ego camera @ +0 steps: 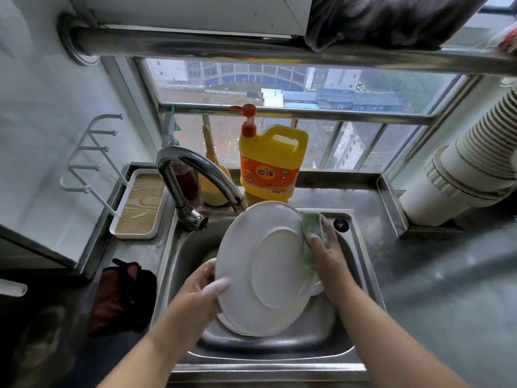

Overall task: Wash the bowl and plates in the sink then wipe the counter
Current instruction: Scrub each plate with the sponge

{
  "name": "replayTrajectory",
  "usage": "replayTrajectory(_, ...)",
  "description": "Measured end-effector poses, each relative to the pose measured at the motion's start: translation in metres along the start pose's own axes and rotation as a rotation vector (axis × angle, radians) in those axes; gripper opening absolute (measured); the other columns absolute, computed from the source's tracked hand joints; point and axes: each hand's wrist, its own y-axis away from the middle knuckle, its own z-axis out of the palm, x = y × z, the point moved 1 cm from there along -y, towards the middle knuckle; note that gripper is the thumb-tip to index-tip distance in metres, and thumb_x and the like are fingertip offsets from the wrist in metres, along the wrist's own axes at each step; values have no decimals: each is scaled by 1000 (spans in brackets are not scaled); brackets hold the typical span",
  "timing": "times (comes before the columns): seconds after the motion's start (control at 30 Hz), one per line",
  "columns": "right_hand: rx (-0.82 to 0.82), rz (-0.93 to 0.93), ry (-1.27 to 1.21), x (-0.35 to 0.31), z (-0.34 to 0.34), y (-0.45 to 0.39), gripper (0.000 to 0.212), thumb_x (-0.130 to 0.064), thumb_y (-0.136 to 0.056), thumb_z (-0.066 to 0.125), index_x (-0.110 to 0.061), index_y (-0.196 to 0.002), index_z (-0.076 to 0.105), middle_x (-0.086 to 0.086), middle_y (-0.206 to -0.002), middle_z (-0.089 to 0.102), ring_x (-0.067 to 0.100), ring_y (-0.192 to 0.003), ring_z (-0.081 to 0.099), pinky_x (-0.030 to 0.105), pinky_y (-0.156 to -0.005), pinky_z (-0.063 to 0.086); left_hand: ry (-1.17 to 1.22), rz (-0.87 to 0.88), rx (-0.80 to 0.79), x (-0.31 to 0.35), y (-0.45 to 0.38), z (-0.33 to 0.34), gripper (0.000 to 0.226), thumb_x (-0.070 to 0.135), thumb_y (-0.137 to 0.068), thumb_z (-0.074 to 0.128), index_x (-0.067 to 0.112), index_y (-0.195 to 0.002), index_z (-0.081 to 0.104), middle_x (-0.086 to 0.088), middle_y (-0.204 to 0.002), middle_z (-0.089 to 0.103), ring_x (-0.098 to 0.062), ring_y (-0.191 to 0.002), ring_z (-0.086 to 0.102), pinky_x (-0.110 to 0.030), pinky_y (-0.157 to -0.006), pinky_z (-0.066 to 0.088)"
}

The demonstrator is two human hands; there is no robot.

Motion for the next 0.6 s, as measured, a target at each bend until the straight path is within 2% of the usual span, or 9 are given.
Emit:
replayTrajectory(0.07, -155, -138, 189, -26, -6, 0, 42, -35, -89, 54, -54, -123, 40, -14, -119, 49, 3, -101, 51, 13, -70, 43, -170, -70, -82, 14, -7, 1, 31, 26, -85, 66, 17, -115, 63, -13, -107, 68, -30, -95, 67, -40, -76, 55)
replayTrajectory(0.13, -218, -265, 444, -45, -3, -3, 49, -31, -93, 55, -53, -132, 36, -9, -126, 44, 9, -108, 48, 15, -77, 42, -249, -54, -53, 27, -20, 11, 22, 26, -94, 54, 15, -111, 64, -9, -98, 70, -22, -86, 67, -33, -73, 55)
replayTrajectory(0.2, -196, -336, 645, -54, 9, 1, 56, -35, -93, 53, -48, -141, 28, -4, -134, 37, 16, -118, 43, 29, -91, 44, -252, 0, -5, 34, -31, 23, 22, 23, -98, 47, 12, -105, 65, -10, -92, 70, -19, -80, 67, -31, -70, 54)
replayTrajectory(0.27, -127, -454, 771, -53, 28, 13, 58, -43, -94, 47, -48, -144, 20, -1, -148, 27, 21, -133, 29, 40, -109, 32, -209, 52, 17, 33, -35, 30, 24, 22, -98, 46, 11, -98, 67, -12, -89, 71, -20, -77, 67, -31, -67, 55)
replayTrajectory(0.37, -122, -663, 888, -42, 50, 25, 60, -48, -91, 43, -46, -145, 18, 1, -152, 20, 18, -140, 16, 35, -114, 16, -120, 106, 30, 24, -30, 33, 24, 23, -95, 48, 8, -94, 67, -13, -85, 70, -19, -73, 67, -28, -62, 55)
replayTrajectory(0.4, -120, -613, 852, -40, 48, 20, 59, -49, -91, 42, -45, -145, 18, -1, -152, 20, 16, -139, 16, 33, -112, 16, -104, 117, 45, 21, -28, 33, 24, 23, -95, 48, 6, -95, 66, -14, -85, 70, -20, -72, 67, -27, -61, 55)
replayTrajectory(0.5, 14, -274, 562, -39, 34, -1, 55, -44, -96, 40, -39, -147, 21, -4, -153, 23, 15, -140, 15, 30, -108, 15, -123, 140, 75, 19, -27, 32, 25, 22, -98, 46, 7, -98, 66, -13, -85, 71, -21, -73, 68, -28, -59, 54)
replayTrajectory(0.53, 23, -269, 547, -39, 37, 4, 55, -42, -96, 41, -39, -147, 21, -4, -154, 21, 14, -141, 13, 28, -109, 13, -135, 148, 75, 19, -28, 33, 25, 22, -98, 45, 7, -97, 66, -13, -85, 70, -21, -73, 67, -29, -59, 54)
replayTrajectory(0.6, -63, -428, 685, -41, 56, 27, 57, -44, -94, 41, -43, -146, 18, -6, -155, 14, 11, -140, 10, 32, -113, 15, -170, 172, 77, 20, -29, 35, 24, 19, -98, 47, 8, -93, 67, -13, -85, 70, -20, -74, 65, -27, -62, 53)
